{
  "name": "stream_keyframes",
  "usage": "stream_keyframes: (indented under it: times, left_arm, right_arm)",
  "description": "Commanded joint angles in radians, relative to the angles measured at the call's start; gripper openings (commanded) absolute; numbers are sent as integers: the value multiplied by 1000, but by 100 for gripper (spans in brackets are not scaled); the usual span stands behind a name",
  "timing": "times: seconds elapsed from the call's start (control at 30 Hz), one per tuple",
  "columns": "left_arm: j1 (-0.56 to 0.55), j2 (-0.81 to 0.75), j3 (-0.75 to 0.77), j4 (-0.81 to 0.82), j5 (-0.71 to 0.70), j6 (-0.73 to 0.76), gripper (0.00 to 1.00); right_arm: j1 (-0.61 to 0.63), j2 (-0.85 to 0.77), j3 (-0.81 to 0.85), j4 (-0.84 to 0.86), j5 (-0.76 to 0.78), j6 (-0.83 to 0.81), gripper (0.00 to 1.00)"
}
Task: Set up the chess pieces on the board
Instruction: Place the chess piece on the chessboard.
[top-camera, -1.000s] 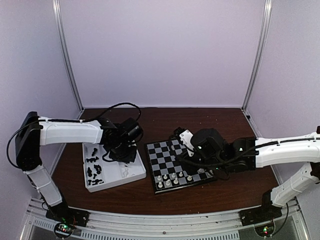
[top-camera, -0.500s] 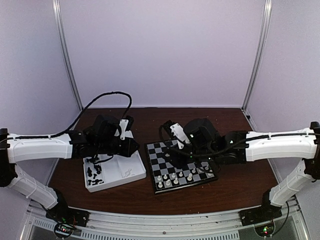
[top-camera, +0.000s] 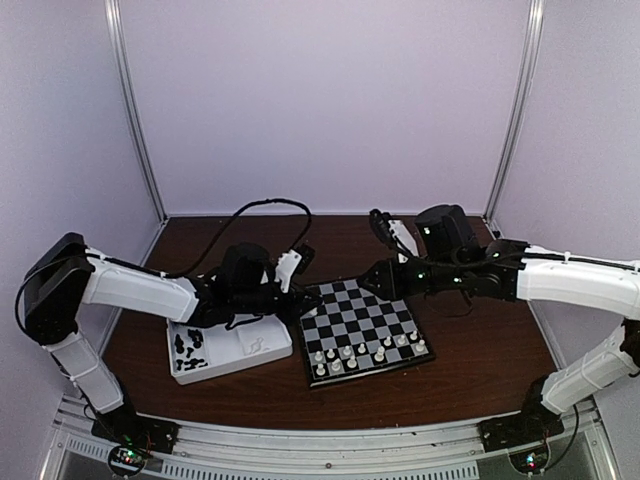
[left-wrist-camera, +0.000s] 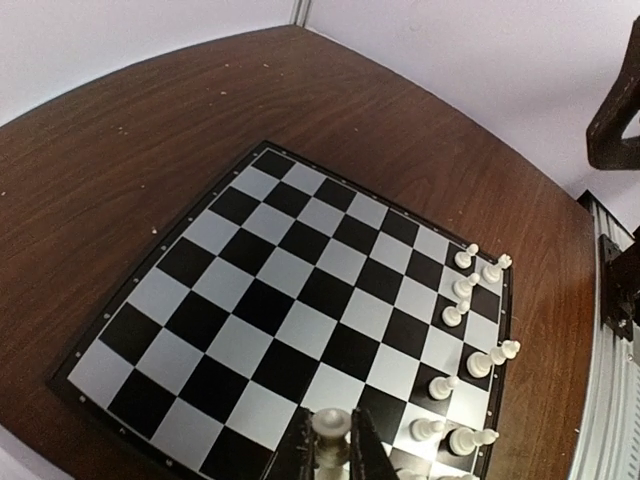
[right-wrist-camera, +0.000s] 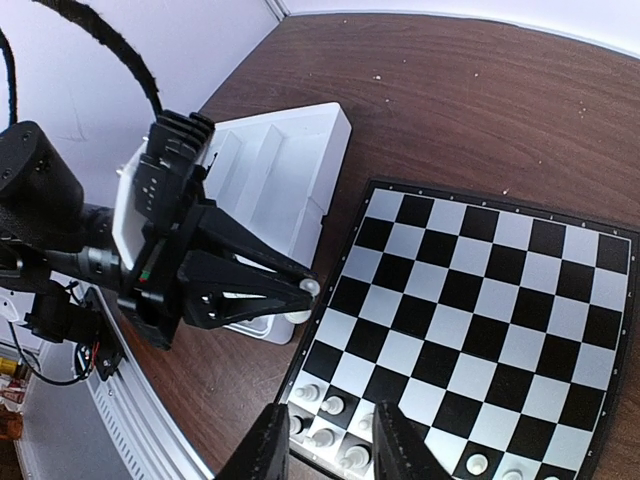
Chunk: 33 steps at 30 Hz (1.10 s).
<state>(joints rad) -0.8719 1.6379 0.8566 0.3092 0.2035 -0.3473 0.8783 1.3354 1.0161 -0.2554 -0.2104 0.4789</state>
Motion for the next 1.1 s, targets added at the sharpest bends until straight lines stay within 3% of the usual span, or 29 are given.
stream_keyframes:
  times: [0.0, 0.13, 0.27, 0.6, 0.83, 1.07]
  left_arm:
    - [-19, 83, -17, 320, 73, 110, 0]
    - [-27, 160, -85, 550, 68, 163, 0]
    - [-27, 223, -101, 635, 39, 162, 0]
    - [-29, 268, -103, 562, 52, 150, 1]
    - [-33, 265, -74, 419, 53, 151, 1]
    - [-43, 263, -91, 439, 50, 166, 1]
  right_arm:
    - [-12, -8, -21, -30, -57, 14, 31]
    - [-13, -5, -42, -11, -66, 23, 31]
    - [-16, 8, -48, -8, -73, 26, 31]
    - [-16, 53, -65, 29, -96, 44, 31]
    - [-18, 101, -47, 11, -105, 55, 31]
    - [-38, 229, 0, 26, -238, 136, 34]
